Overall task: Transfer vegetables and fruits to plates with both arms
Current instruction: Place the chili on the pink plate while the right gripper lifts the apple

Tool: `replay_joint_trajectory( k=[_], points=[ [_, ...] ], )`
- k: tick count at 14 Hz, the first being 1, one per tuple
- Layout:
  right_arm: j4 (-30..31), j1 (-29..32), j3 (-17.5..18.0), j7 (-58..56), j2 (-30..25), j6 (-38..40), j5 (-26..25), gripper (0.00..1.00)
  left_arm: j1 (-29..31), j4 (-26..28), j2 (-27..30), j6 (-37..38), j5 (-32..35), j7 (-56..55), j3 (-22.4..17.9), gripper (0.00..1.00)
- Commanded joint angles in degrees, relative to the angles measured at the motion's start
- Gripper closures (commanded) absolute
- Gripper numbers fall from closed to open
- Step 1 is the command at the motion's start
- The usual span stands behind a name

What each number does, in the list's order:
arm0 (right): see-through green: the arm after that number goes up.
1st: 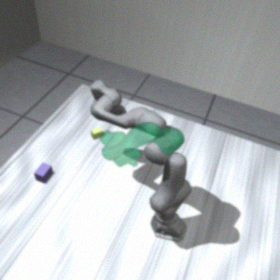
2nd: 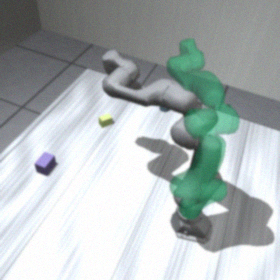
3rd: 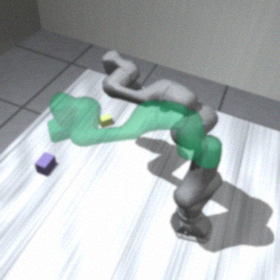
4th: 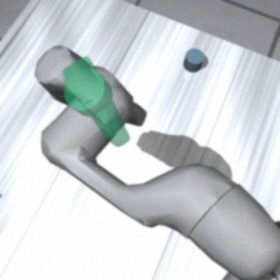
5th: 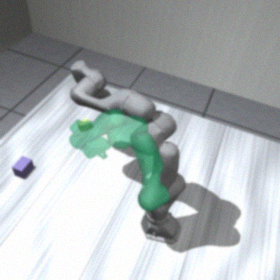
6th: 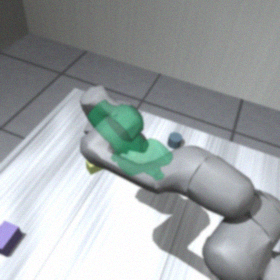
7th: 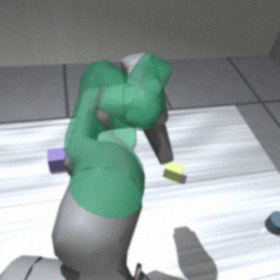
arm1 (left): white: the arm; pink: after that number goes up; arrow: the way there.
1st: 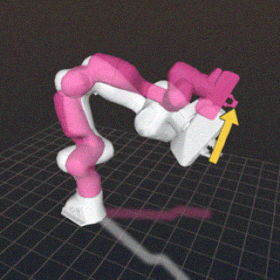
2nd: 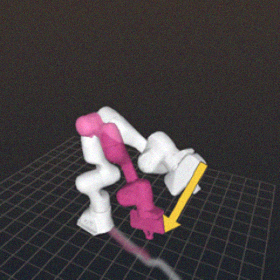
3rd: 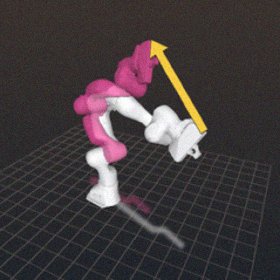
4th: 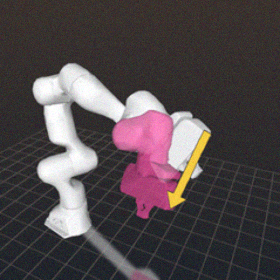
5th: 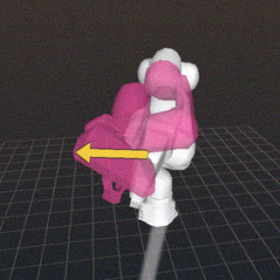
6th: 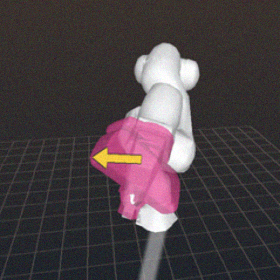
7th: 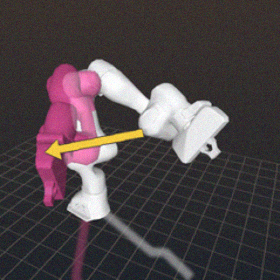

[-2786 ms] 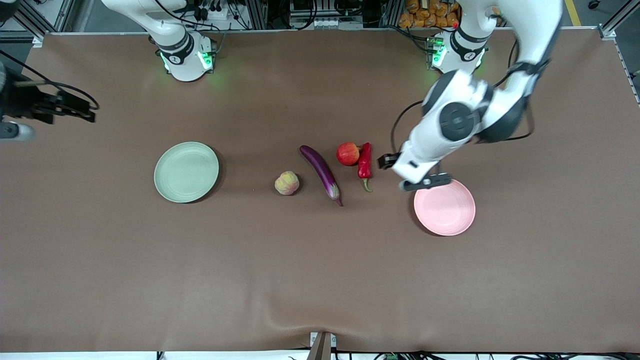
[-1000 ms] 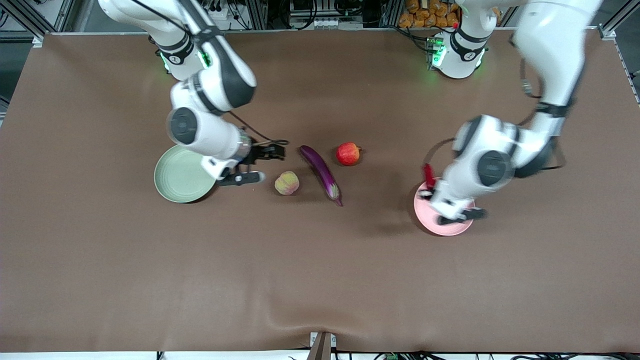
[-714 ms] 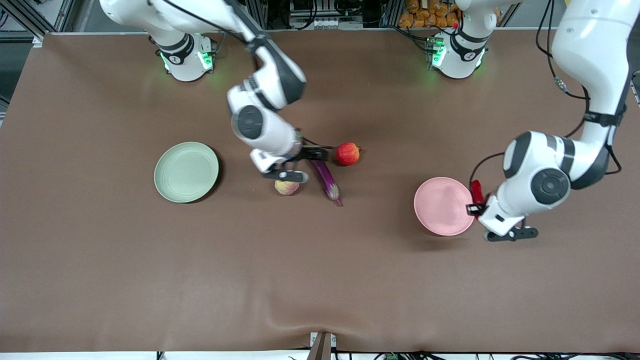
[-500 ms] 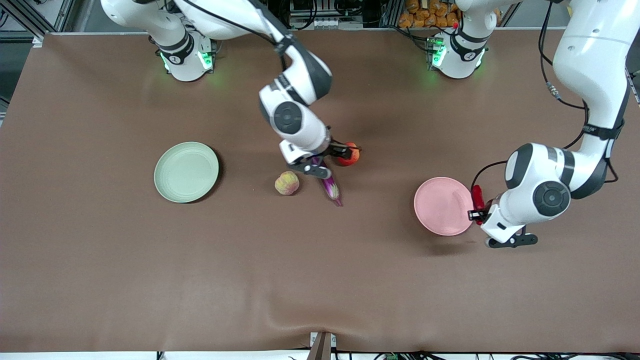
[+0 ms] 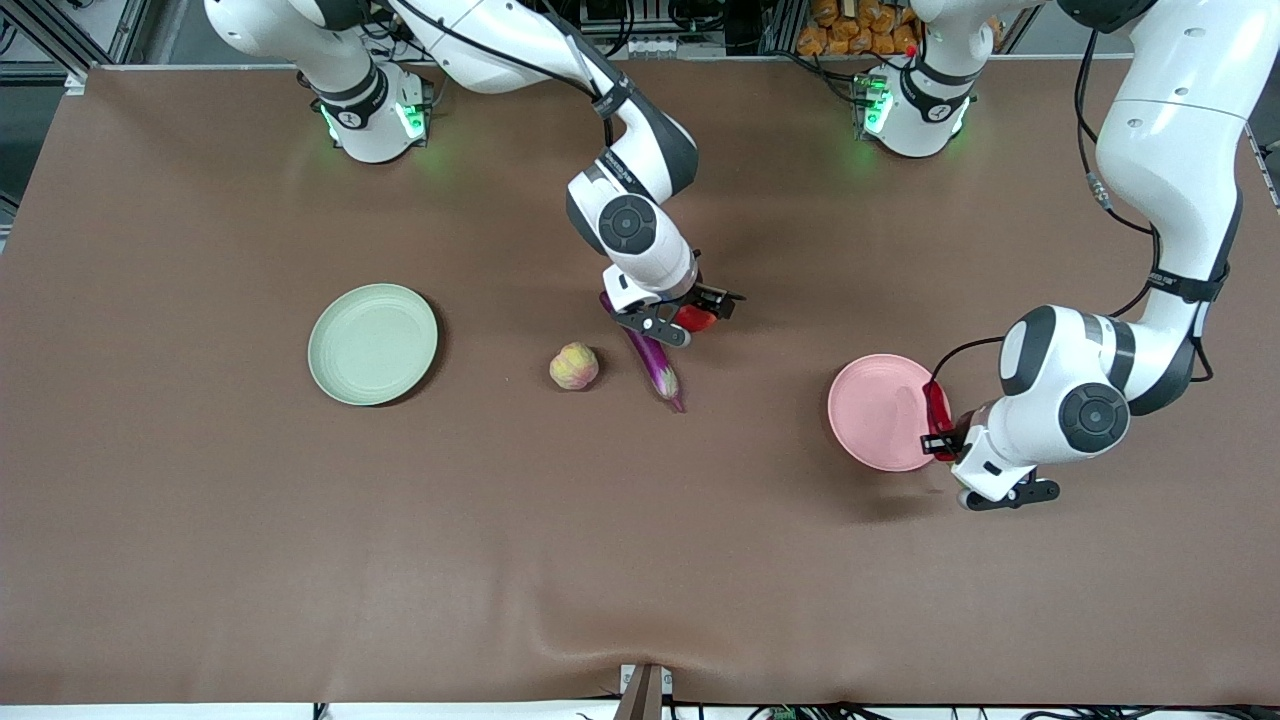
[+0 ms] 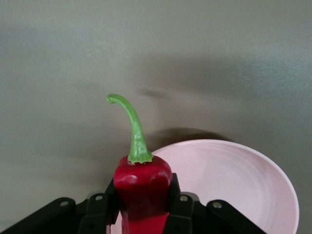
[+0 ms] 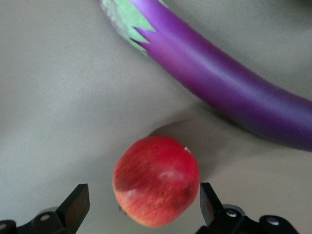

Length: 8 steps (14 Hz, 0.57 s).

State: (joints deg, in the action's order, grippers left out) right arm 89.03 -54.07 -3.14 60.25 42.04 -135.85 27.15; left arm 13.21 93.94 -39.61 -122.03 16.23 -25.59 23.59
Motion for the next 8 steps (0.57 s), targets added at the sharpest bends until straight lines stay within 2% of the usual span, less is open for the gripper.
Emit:
replay_joint_trajectory(
  k=[1,2,3,4,5,8],
  points=[
    [-1.05,-0.6,-0.46,1.27,1.55,-0.82,-0.34,0.0,-1.08,-0.17,-0.55,1.18,-0.58,-2.71,0.06,1.0],
    [-1.05,-0.69,-0.46,1.27,1.99,-2.22,-0.34,0.0,-1.08,0.1,-0.47,1.27,-0.58,-2.71,0.06,0.85],
    [-1.05,-0.86,-0.46,1.36,2.43,-3.54,-0.34,0.0,-1.08,0.1,-0.38,1.44,-0.58,-2.71,0.06,0.62],
    [-0.96,-1.47,-0.46,1.36,2.78,-4.16,-0.26,0.0,-1.08,-0.07,-0.29,2.14,-0.58,-2.71,0.06,0.35],
    [-1.05,-1.65,-0.46,1.36,3.13,-4.25,-0.26,0.0,-1.08,-0.08,-0.12,2.41,-0.58,-2.62,0.06,0.0],
    [-0.79,-2.44,-0.55,1.27,3.58,-4.34,-0.43,0.0,-1.08,-0.34,0.24,3.73,-0.58,-2.71,0.4,0.0]
  ],
)
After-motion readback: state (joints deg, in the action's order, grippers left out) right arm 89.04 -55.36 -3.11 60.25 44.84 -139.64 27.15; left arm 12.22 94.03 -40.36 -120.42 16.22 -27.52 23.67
